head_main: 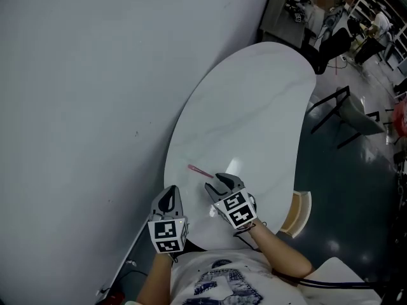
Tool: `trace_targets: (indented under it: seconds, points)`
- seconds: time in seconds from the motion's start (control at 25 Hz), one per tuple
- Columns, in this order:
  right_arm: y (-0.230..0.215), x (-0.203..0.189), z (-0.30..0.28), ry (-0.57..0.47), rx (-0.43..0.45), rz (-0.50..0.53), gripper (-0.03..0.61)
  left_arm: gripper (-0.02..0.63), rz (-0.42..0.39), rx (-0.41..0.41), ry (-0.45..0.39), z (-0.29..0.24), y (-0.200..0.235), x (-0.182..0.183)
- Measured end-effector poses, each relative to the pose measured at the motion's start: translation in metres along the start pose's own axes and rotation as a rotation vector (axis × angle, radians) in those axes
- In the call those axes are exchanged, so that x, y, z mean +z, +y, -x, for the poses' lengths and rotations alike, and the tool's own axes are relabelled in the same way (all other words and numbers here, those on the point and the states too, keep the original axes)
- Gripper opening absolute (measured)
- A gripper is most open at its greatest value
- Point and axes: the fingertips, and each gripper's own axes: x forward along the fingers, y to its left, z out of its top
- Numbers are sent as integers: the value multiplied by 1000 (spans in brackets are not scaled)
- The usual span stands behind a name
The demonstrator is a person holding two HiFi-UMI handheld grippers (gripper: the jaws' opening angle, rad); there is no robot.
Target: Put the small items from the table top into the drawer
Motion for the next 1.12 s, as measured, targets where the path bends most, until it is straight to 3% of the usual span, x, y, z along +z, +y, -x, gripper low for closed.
trace_targets:
  seconds: [0.6, 1.12]
  points:
    - [-11, -23, -73, 132, 62, 103, 170, 20, 23, 11, 65, -34, 21, -18]
    - [-15, -35, -94, 194, 50, 161, 104, 20, 35, 21, 89, -39, 29, -26]
